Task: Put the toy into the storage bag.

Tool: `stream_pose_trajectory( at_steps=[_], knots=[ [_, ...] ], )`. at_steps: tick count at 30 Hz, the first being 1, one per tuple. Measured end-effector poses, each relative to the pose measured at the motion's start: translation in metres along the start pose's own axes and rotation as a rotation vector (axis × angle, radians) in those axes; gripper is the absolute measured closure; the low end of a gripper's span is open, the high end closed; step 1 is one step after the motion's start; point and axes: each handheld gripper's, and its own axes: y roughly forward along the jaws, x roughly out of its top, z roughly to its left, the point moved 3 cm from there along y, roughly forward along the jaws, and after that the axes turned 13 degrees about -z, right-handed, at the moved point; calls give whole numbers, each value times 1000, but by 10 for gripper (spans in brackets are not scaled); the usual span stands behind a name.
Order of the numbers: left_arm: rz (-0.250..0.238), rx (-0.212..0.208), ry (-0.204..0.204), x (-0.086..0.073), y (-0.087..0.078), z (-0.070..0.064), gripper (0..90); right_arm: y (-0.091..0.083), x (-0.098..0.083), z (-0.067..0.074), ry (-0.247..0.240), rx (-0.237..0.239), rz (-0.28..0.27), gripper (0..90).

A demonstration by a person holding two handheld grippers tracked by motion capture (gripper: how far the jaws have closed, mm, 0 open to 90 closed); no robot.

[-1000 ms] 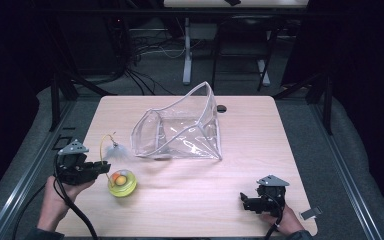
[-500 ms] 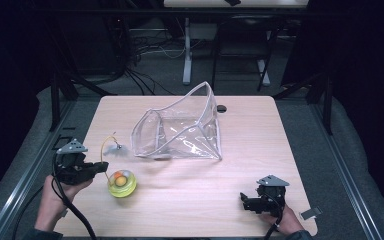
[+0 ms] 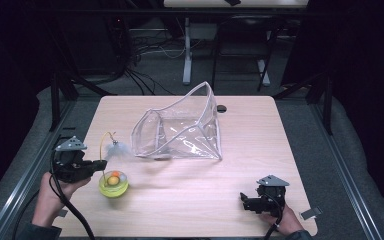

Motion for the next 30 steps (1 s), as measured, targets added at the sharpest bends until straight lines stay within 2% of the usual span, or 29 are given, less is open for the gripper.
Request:
stream_pose_trajectory(
  at_steps=[4, 15, 22, 30],
  knots=[
    [7, 10, 17, 5, -4, 4, 880, 0, 0, 0, 0, 0, 0, 0],
    [44, 42, 16, 10, -6, 22, 881, 0, 0, 0, -1, 0, 1, 0],
    [51, 66, -14, 15, -8, 41, 881, 0, 0, 0, -1, 0, 1, 0],
    [84, 75, -13, 22, -4, 53, 881, 0, 0, 0, -1, 0, 1, 0]
  ],
)
